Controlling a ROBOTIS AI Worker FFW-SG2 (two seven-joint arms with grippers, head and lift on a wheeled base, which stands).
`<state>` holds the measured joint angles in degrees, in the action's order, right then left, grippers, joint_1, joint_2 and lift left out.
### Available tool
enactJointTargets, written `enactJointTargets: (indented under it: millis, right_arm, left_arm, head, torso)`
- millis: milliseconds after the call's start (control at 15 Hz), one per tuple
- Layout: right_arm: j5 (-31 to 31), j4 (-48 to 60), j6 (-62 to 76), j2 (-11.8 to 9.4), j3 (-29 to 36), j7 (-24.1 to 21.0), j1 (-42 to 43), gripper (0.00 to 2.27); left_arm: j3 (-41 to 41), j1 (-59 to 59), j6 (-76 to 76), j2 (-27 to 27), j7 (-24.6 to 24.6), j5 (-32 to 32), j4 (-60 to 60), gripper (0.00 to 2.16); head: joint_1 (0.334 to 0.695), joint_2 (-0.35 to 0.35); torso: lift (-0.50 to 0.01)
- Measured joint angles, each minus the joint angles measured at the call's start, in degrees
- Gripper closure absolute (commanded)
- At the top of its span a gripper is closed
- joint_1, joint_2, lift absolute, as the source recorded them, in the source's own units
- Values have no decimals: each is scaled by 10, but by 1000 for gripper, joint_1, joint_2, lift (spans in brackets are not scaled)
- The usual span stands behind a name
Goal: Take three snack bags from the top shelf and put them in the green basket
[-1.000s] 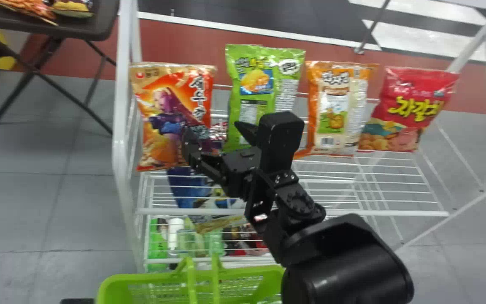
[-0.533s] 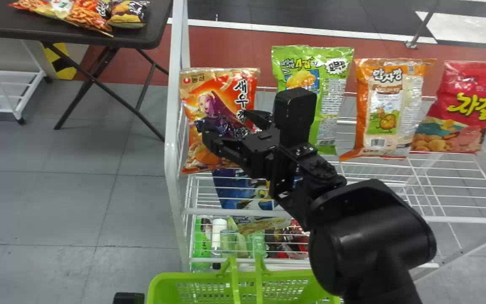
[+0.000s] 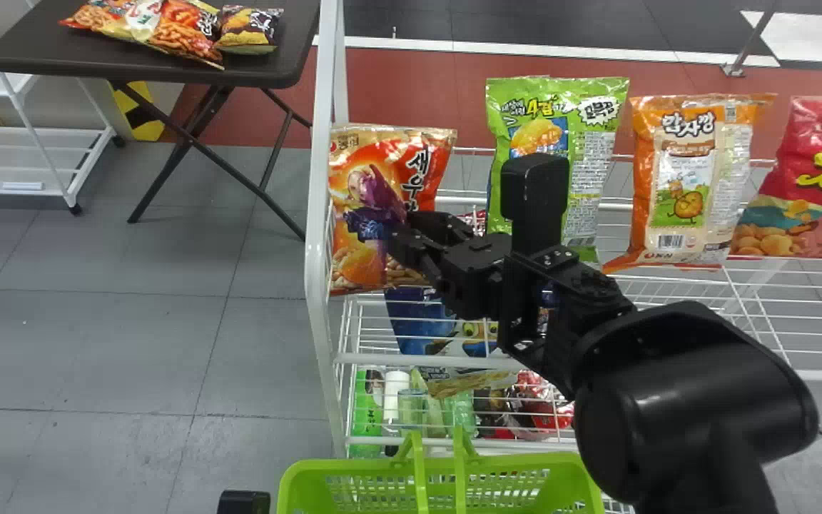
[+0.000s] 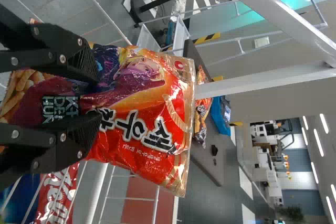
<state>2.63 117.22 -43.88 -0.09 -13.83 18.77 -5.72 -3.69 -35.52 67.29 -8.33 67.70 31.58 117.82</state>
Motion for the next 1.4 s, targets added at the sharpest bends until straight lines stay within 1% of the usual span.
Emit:
enactJointTargets:
  millis: [200,333,467,533,733,800,867,933,1067,1200,1333,1400]
  right_arm:
    - [-9,62,-5,0,6,0,-42,2145]
    - [-23,125,2,0,8,-2,-94,2155]
    - [-31,197,7,0,22,-9,-154,2155]
    - [-34,236,11,0,35,-10,-190,2155]
    - [-36,344,19,0,87,-10,-297,2155]
    - [-36,376,12,0,110,-5,-332,2159]
    - [-36,398,4,0,129,0,-360,2155]
    - [-35,418,-12,0,149,11,-384,2155]
    - [-23,449,-61,0,188,49,-418,2155]
    - [8,473,-109,0,236,98,-455,2155]
    - [49,480,-171,0,283,145,-471,2155]
    - [65,480,-210,0,303,154,-473,2155]
  left_arm:
    - [2,-3,-1,-1,0,0,2,1362]
    - [4,-5,-2,-1,0,0,4,1362]
    - [5,-8,-2,-1,0,0,6,1362]
    - [5,-8,-2,-1,-2,0,7,1362]
    - [3,-9,-2,0,-10,-2,11,1362]
    - [1,-9,-2,0,-14,-3,14,1362]
    - [0,-9,-2,0,-15,-4,15,1362]
    - [0,-9,-2,1,-15,-4,17,1362]
    - [2,-12,-2,5,-18,-4,18,1362]
    - [4,-12,-3,7,-25,-5,21,1362]
    - [5,-9,-2,8,-31,-5,23,1362]
    - [5,-8,-2,8,-31,-4,25,1362]
  head:
    - [695,-71]
    - [695,-84]
    - [695,-120]
    - [695,-175]
    - [695,-279]
    - [695,-350]
    - [695,-350]
    - [695,-350]
    - [695,-350]
    - [695,-350]
    - [695,-350]
    - [695,-350]
  torso:
    - [-44]
    - [-44]
    - [-44]
    - [-44]
    - [-44]
    - [-44]
    - [-44]
    - [-44]
    - [-44]
    - [-44]
    - [-44]
    - [-44]
